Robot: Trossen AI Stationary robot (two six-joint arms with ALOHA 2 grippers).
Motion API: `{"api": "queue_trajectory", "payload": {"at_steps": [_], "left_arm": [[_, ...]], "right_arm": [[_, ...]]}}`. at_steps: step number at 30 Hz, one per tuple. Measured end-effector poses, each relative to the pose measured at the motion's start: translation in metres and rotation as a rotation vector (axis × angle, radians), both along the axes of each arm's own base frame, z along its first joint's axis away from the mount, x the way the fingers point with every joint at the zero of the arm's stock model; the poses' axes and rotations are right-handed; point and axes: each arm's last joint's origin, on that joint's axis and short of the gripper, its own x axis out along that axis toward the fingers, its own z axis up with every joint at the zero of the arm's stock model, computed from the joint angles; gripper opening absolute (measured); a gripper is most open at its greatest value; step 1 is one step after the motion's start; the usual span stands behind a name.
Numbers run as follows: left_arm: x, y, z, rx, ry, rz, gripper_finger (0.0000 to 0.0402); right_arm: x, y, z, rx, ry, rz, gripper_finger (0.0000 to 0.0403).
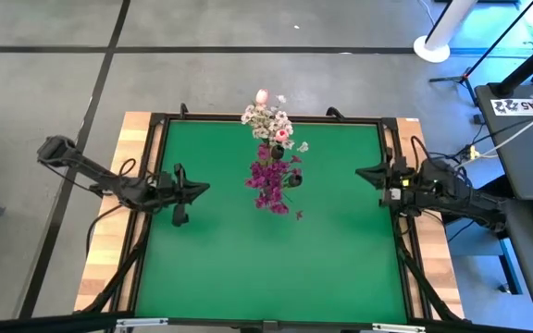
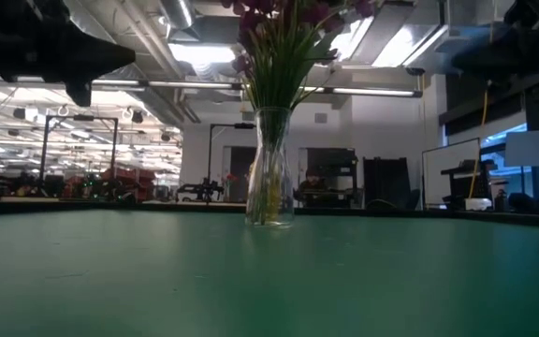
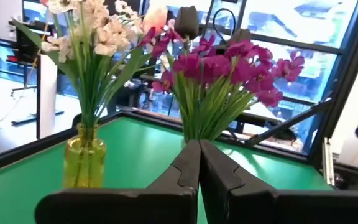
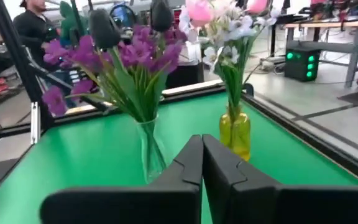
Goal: Sort flowers into vase by color
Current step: Return to Home Position
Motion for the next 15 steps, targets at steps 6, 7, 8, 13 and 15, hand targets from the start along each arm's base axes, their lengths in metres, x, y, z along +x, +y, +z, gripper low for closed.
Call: {"api": "queue_trajectory", "payload": {"at_steps": [6, 7, 8, 13, 15], "left_arm": [[-0.001, 0.006, -0.001, 0.041, 0.024, 0.035, 0.0000], [-0.002, 0.007, 0.000, 0.054, 0.019, 0.039, 0.0000], [-0.003, 0.008, 0.002, 0.068, 0.009, 0.043, 0.0000], [-0.012, 0.013, 0.011, 0.119, -0.050, 0.060, 0.0000], [-0.017, 0.014, 0.012, 0.122, -0.055, 0.061, 0.0000]], "right_arm": [[-0.008, -0.001, 0.018, -0.005, -0.054, -0.085, 0.0004], [-0.012, -0.001, 0.023, -0.013, -0.056, -0.102, 0.0003], [-0.016, 0.000, 0.029, -0.025, -0.062, -0.119, 0.0002], [-0.040, 0.004, 0.061, -0.059, -0.091, -0.143, 0.0002], [-0.047, 0.005, 0.071, -0.077, -0.135, -0.138, 0.0001]]}}
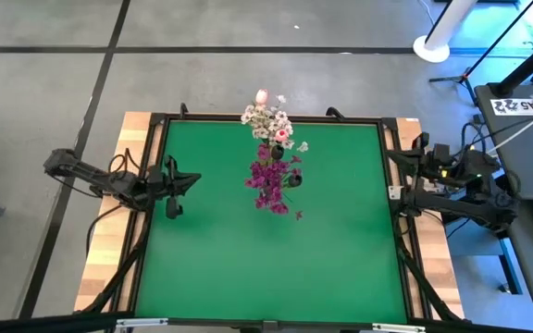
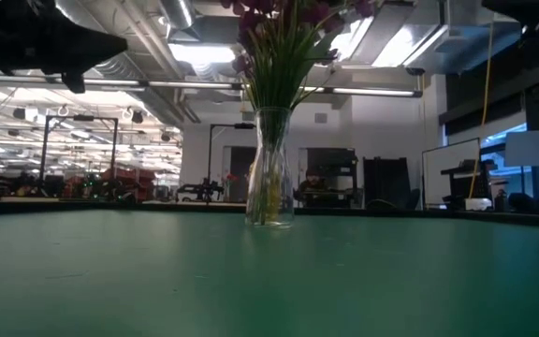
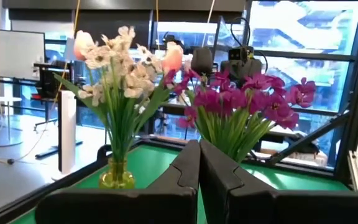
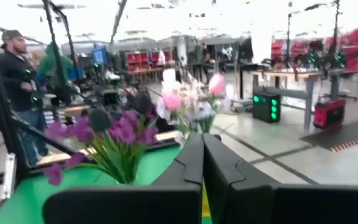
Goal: Sort flowers into vase by color
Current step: Return to Home Position
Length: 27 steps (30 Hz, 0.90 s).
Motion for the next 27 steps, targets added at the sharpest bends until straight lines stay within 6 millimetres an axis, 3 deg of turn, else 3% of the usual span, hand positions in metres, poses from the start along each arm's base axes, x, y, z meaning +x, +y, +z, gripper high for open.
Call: {"api": "queue_trajectory", "payload": {"at_steps": [5, 11, 21, 27], "left_arm": [[-0.012, 0.004, -0.001, -0.013, -0.016, -0.002, 0.0000], [-0.016, 0.005, -0.001, -0.023, 0.002, -0.020, 0.0000], [-0.014, 0.004, -0.006, -0.077, 0.029, -0.052, 0.0000], [-0.013, 0.003, -0.014, -0.112, 0.071, -0.086, 0.0000]], "right_arm": [[0.000, 0.000, 0.000, -0.007, 0.003, 0.011, 0.0001], [0.020, -0.003, -0.016, -0.031, -0.051, 0.031, 0.0001], [0.065, -0.008, -0.089, -0.097, -0.127, 0.150, 0.0000], [0.071, -0.007, -0.109, -0.142, -0.132, 0.220, 0.0000]]}}
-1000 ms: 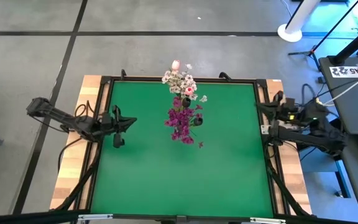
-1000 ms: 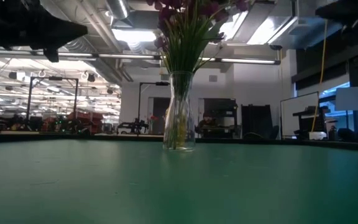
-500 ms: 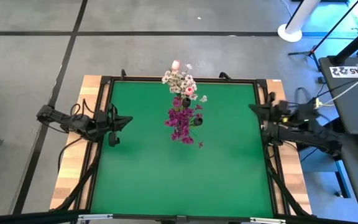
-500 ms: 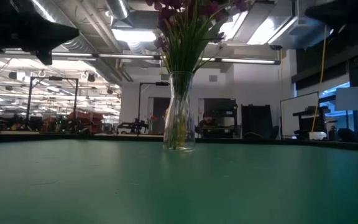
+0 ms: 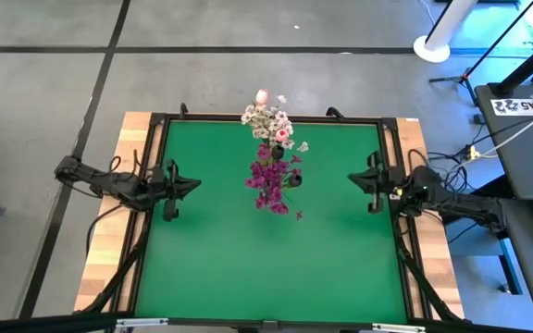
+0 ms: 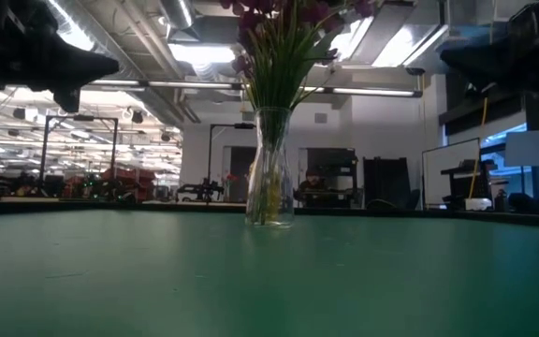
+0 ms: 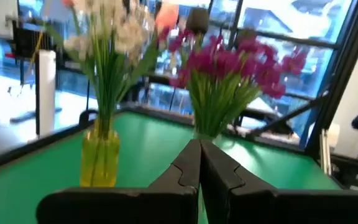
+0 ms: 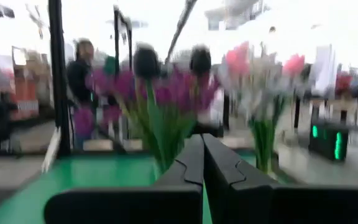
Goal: Sort flowers into vase by color
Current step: Return to Home Position
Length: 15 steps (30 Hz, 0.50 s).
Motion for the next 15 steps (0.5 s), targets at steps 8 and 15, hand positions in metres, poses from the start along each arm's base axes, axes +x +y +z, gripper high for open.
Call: {"api": "queue_trajectory", "payload": {"at_steps": [8, 15], "left_arm": [[0.000, 0.001, -0.003, -0.009, 0.028, 0.007, 0.0000], [0.000, 0.001, -0.003, -0.007, 0.029, 0.010, 0.0000]], "right_arm": [[0.003, 0.000, -0.014, 0.023, 0.144, 0.013, 0.0003], [0.003, -0.005, -0.024, 0.091, 0.232, -0.136, 0.0011]]}}
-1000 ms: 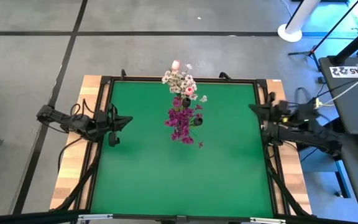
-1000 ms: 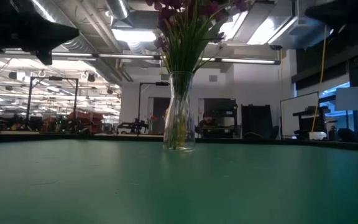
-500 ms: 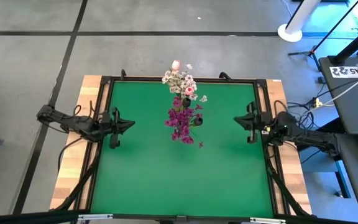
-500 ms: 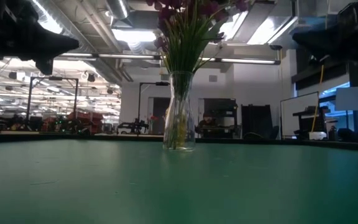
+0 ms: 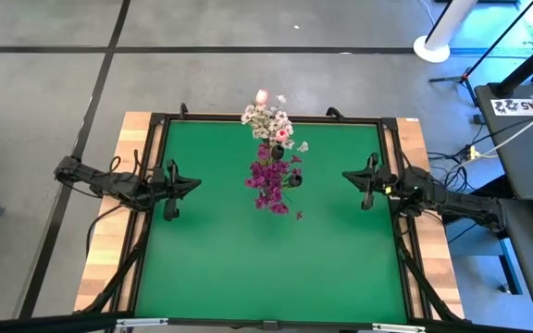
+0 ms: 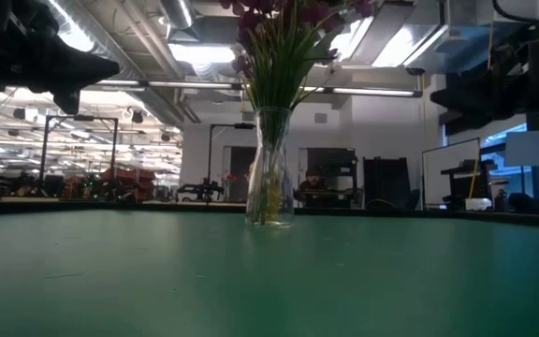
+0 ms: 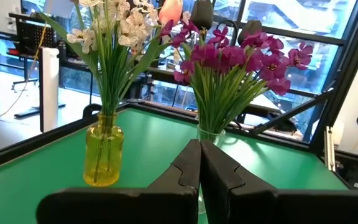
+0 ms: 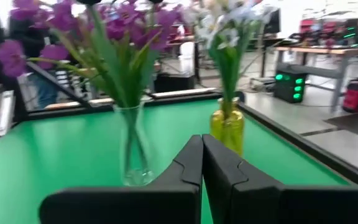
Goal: Sort flowers into vase by color
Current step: Return to Home Position
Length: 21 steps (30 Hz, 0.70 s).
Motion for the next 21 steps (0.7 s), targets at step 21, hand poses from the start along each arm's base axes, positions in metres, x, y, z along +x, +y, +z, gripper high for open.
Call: {"api": "queue_trajectory", "payload": {"at_steps": [21], "left_arm": [[0.0000, 0.0000, 0.0000, 0.001, 0.000, 0.001, 0.0000]], "right_arm": [[0.0000, -0.0007, -0.0005, -0.006, 0.002, -0.024, 0.0012]]}}
